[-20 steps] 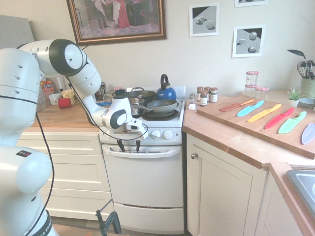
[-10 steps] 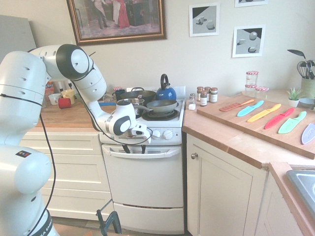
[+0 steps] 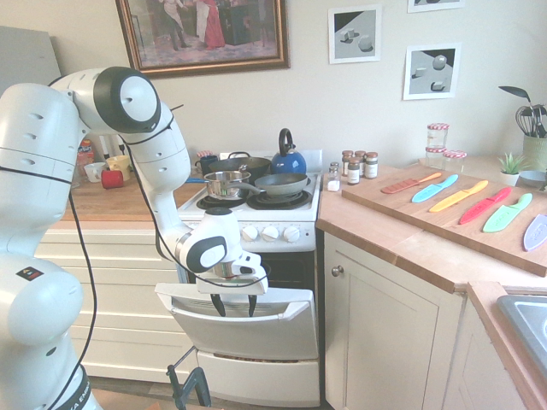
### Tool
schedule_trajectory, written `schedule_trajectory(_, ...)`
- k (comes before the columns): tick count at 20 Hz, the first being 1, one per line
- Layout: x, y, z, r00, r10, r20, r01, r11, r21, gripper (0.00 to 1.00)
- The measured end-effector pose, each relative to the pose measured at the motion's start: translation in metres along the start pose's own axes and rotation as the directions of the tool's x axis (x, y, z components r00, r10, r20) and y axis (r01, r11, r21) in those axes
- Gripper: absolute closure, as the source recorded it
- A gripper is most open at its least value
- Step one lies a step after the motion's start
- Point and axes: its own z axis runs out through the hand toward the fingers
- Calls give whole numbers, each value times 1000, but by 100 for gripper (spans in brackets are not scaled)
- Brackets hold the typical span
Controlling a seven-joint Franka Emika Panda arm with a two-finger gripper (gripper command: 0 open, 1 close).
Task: Open the oven
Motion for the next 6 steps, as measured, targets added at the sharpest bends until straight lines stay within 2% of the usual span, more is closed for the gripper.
schedule_trajectory(4, -16, 40, -14, 999, 22, 24, -22, 1000, -10, 0)
schedule_trajectory(6, -15, 34, -44, 1000, -7, 12, 7, 1000, 3, 0)
